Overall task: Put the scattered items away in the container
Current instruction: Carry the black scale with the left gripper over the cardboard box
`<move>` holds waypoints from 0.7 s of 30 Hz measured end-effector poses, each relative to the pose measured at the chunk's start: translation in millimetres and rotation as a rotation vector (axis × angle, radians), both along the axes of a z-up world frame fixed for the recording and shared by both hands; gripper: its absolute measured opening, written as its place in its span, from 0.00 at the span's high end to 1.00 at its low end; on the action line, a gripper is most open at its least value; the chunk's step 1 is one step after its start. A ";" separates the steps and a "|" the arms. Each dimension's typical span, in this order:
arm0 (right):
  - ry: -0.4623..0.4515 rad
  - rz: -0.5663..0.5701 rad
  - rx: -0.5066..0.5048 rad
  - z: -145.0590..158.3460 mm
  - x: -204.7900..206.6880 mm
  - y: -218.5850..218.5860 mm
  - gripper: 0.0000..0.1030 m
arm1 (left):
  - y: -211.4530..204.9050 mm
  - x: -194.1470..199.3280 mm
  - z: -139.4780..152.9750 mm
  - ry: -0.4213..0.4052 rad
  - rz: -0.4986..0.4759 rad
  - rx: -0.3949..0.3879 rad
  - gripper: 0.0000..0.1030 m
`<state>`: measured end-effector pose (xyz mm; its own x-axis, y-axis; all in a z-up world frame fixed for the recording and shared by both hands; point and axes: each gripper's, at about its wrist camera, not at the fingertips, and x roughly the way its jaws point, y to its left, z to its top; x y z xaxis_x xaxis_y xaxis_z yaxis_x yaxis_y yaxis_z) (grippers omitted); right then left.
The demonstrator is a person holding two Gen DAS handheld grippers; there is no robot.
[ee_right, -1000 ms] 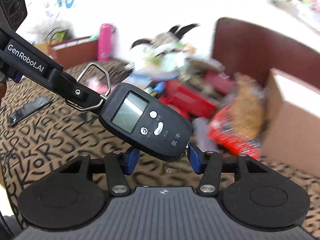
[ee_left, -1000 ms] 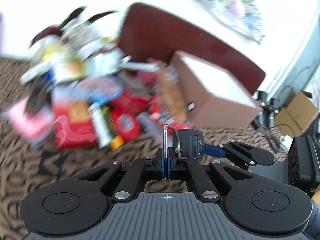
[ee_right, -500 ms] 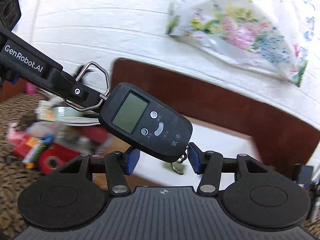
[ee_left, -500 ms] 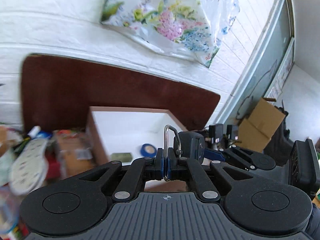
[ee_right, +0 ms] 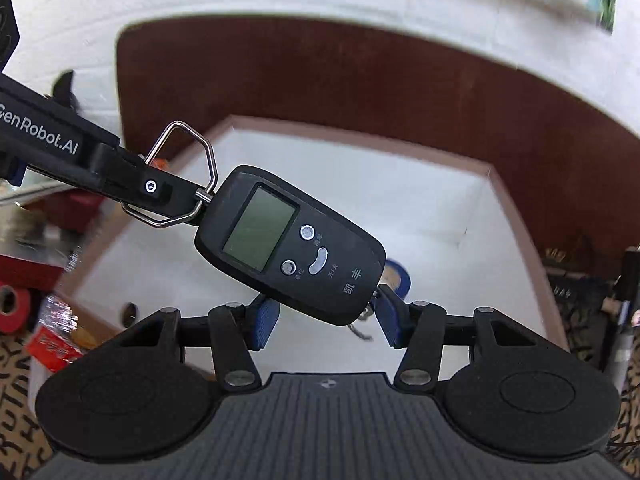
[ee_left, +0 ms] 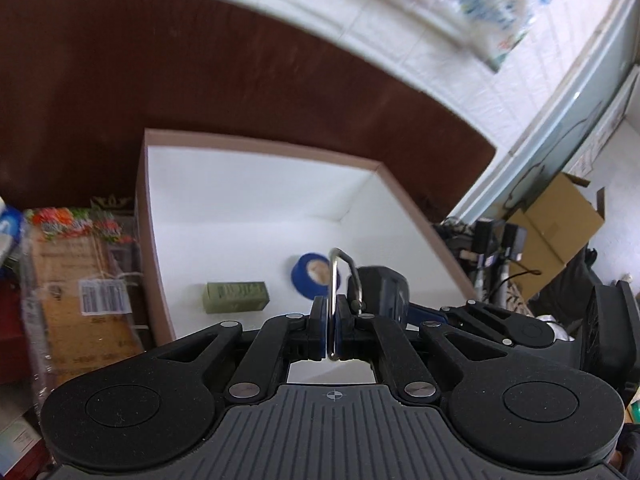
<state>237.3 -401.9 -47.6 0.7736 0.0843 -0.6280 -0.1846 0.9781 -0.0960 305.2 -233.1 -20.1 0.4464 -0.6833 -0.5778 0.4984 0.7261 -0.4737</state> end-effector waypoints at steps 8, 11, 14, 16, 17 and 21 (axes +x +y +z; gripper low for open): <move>0.095 -0.014 -0.017 -20.2 23.3 -1.9 0.45 | -11.1 15.2 -19.7 0.048 0.027 0.083 0.76; 0.124 -0.032 -0.011 -20.3 28.4 -6.1 0.39 | -13.3 16.7 -16.9 0.076 0.038 0.098 0.64; 0.164 -0.073 -0.031 -19.9 39.3 -13.1 0.26 | -25.2 15.4 -10.0 0.095 0.003 0.167 0.46; 0.203 -0.091 -0.014 -21.0 43.2 -18.9 0.22 | -37.7 13.6 -4.7 0.108 -0.012 0.239 0.37; 0.228 -0.105 -0.006 -21.3 44.6 -22.1 0.20 | -40.9 14.6 -3.3 0.124 -0.011 0.255 0.35; 0.274 -0.136 0.030 -18.5 41.7 -35.3 0.15 | -38.6 22.2 -2.0 0.196 0.002 0.224 0.26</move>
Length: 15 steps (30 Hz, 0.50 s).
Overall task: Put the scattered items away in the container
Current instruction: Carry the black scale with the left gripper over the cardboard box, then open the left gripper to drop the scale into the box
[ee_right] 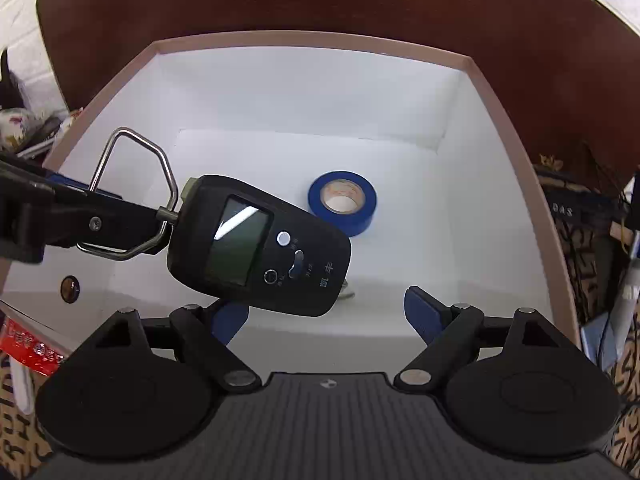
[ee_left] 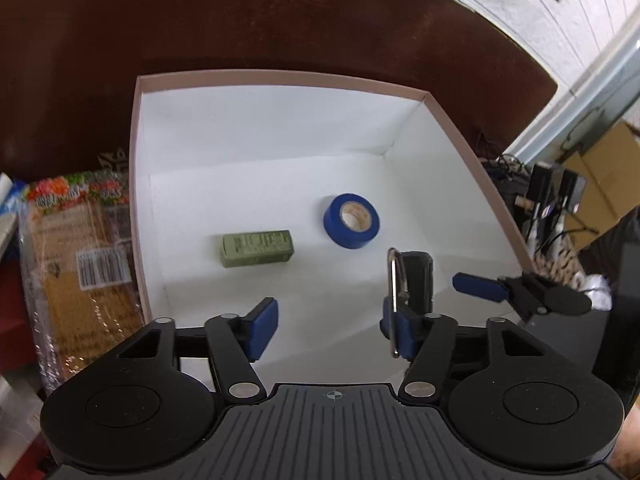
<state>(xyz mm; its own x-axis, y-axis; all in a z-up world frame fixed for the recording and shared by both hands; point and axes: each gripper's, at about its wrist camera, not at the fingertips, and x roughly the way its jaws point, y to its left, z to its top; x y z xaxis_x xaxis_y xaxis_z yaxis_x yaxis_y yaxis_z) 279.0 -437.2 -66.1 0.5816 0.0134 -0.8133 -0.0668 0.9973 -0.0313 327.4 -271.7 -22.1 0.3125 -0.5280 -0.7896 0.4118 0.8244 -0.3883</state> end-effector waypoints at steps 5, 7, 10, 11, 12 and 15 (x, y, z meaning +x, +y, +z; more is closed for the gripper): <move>-0.021 -0.038 -0.020 16.0 -11.3 -11.5 0.13 | -4.9 3.2 17.0 -0.100 0.127 0.131 0.00; -0.058 -0.054 0.038 25.9 -16.1 -21.8 0.13 | -4.6 7.6 19.0 -0.086 0.133 0.136 0.00; -0.105 -0.099 0.093 41.2 -23.8 -35.7 0.13 | -0.5 9.2 17.6 0.001 0.123 0.045 0.00; -0.117 -0.104 0.084 44.3 -26.0 -36.7 0.13 | -1.1 8.4 16.9 0.019 0.119 0.033 0.00; -0.123 -0.106 0.077 46.5 -27.9 -37.1 0.13 | -2.1 7.3 16.2 0.026 0.113 0.029 0.00; -0.124 -0.104 0.097 47.3 -33.7 -35.9 0.13 | -0.7 2.1 14.8 0.016 0.116 0.041 0.00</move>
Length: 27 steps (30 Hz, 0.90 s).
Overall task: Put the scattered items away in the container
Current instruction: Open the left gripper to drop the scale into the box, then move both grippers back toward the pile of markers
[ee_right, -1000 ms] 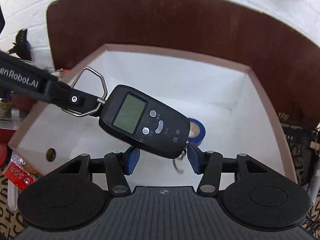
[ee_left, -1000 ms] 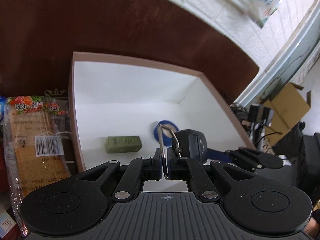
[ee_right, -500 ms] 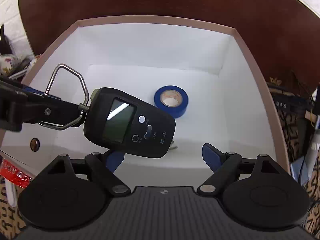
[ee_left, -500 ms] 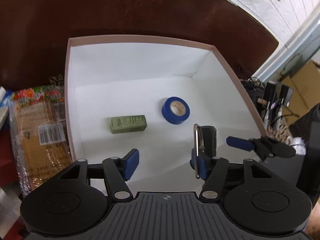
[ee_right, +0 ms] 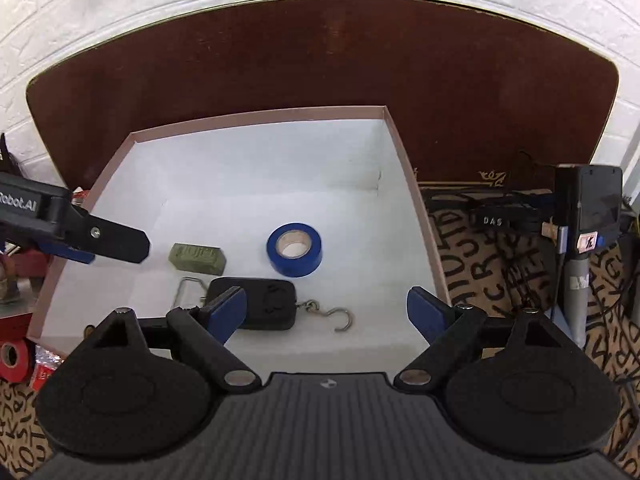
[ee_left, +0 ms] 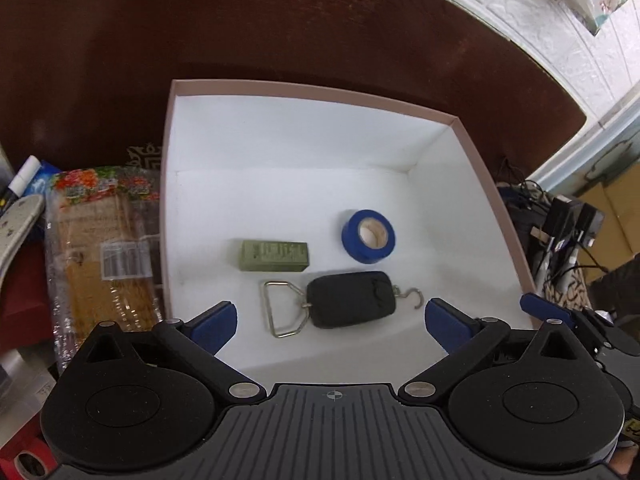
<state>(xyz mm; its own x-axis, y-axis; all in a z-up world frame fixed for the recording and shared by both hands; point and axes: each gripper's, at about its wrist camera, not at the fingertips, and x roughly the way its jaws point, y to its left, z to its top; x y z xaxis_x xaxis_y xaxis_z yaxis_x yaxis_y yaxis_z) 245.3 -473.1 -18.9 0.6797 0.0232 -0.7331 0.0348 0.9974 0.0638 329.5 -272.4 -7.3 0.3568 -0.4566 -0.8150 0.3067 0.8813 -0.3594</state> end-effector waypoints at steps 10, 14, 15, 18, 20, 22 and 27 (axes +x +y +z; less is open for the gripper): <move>-0.019 0.062 0.027 4.3 -22.2 25.1 0.11 | 34.3 -45.9 18.9 -0.087 -0.017 -0.043 0.00; -0.090 0.082 0.036 21.2 -45.6 46.5 0.07 | 53.7 -92.7 36.0 -0.191 -0.065 -0.063 0.00; -0.115 0.090 0.041 25.9 -53.5 53.3 0.04 | 59.9 -104.6 38.4 -0.212 -0.061 -0.069 0.00; -0.195 0.128 0.044 35.7 -81.4 77.9 0.03 | 84.5 -136.4 41.6 -0.266 -0.039 -0.094 0.00; -0.247 0.160 0.042 36.8 -100.7 95.0 0.01 | 103.7 -159.4 39.7 -0.299 -0.023 -0.112 0.00; -0.299 0.202 0.041 35.1 -122.1 112.2 0.01 | 123.7 -183.5 33.9 -0.332 0.005 -0.116 0.00; -0.427 0.265 0.020 12.7 -178.7 156.7 0.01 | 180.5 -243.4 -4.8 -0.348 0.099 -0.144 0.00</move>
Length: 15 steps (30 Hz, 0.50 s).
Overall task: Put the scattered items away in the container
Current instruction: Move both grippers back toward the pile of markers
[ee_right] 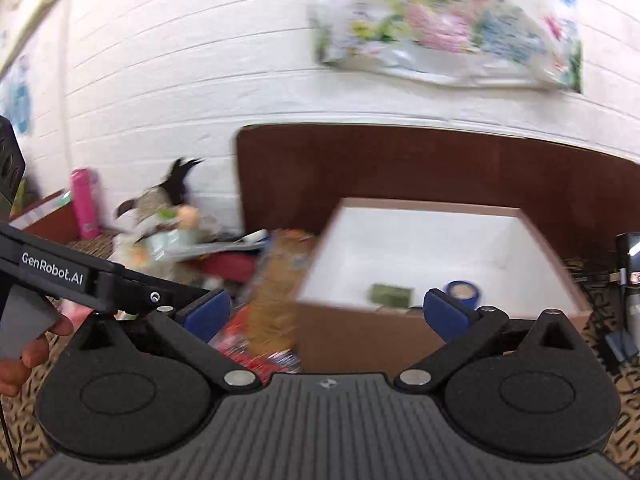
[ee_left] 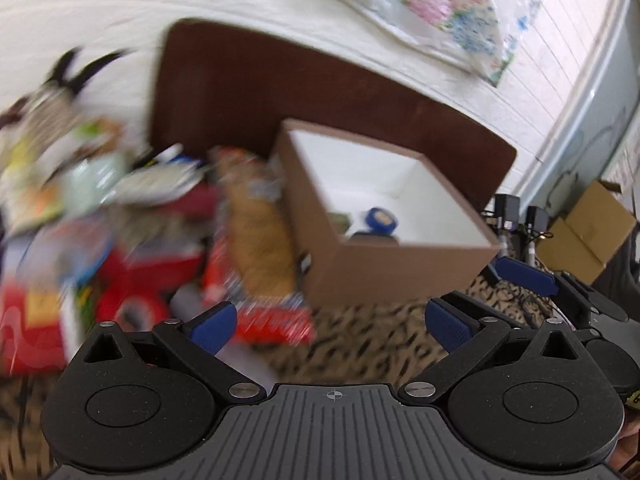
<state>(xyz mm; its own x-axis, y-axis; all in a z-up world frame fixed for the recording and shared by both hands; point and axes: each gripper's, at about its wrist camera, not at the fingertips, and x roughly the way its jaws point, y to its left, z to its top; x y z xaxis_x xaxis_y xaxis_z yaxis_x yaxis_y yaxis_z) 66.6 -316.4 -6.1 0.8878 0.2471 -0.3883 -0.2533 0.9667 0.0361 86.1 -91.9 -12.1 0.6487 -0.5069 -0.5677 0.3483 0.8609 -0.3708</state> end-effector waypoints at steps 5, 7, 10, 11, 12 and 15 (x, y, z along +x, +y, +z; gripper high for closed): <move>0.029 0.044 -0.008 -46.6 -35.5 44.8 0.01 | 45.1 -44.2 -51.8 0.064 0.086 0.047 0.00; 0.061 0.059 -0.031 -65.7 -46.5 64.4 0.01 | 60.3 -56.6 -65.2 0.067 0.119 0.066 0.00; 0.094 0.094 -0.078 -85.7 -60.9 92.6 0.01 | 79.6 -65.8 -76.1 0.058 0.162 0.098 0.00; 0.100 0.106 -0.096 -89.8 -63.9 101.1 0.01 | 85.9 -66.2 -77.3 0.056 0.176 0.104 0.00; 0.102 0.114 -0.114 -92.1 -66.0 108.8 0.01 | 91.5 -66.6 -77.6 0.051 0.192 0.104 0.00; 0.109 0.122 -0.148 -93.3 -65.6 123.2 0.01 | 105.8 -60.7 -77.7 0.047 0.233 0.089 0.00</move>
